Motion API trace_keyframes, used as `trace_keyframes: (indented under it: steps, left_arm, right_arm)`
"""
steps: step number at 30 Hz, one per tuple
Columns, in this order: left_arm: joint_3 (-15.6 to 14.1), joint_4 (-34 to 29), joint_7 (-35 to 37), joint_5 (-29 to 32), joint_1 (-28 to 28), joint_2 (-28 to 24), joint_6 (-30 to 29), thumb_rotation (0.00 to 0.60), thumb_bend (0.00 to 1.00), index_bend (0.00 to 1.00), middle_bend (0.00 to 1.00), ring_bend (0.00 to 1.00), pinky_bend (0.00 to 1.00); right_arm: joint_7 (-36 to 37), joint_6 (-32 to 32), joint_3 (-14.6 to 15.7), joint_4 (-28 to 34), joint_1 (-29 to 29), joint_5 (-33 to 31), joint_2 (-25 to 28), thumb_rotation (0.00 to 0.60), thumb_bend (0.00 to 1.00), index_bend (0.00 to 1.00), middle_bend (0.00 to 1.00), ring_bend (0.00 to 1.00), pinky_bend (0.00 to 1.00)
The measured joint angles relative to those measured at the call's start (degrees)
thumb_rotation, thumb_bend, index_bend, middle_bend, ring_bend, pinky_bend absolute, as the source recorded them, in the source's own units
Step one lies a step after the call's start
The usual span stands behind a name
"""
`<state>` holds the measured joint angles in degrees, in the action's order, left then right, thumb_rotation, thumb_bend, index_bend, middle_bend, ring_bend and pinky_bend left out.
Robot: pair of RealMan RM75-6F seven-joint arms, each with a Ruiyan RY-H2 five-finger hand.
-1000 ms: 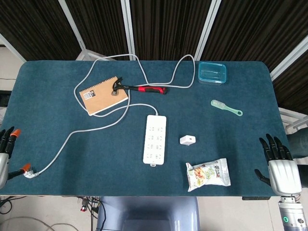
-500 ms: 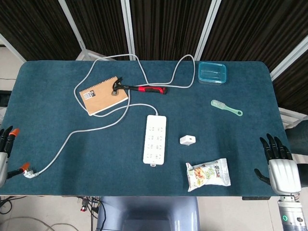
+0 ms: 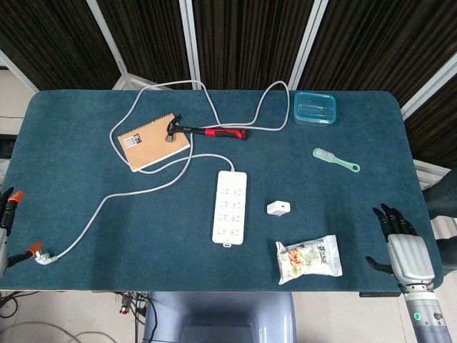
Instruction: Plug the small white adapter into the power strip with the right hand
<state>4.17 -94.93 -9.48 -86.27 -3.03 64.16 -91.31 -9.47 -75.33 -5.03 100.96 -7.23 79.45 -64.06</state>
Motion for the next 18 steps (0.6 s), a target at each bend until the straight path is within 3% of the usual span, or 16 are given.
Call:
trace_keyframes:
  steps: [10, 18]
  left_arm:
    - [0.25, -0.08, 0.2, 0.51, -0.01, 0.15, 0.15, 0.6, 0.07, 0.09, 0.0, 0.0, 0.0]
    - [0.56, -0.04, 0.63, 1.11, -0.04, 0.1, 0.4, 0.6, 0.07, 0.09, 0.0, 0.0, 0.0]
  right_arm:
    - [2.45, 18.2, -7.32, 8.03, -12.59, -19.74, 3.07, 0.6, 0.23, 0.05, 0.03, 0.05, 0.17]
    - [-5.26, 20.74, -10.45, 7.72, -24.26, -34.8, -3.7, 0.6, 0.22, 0.1, 0.11, 0.06, 0.17]
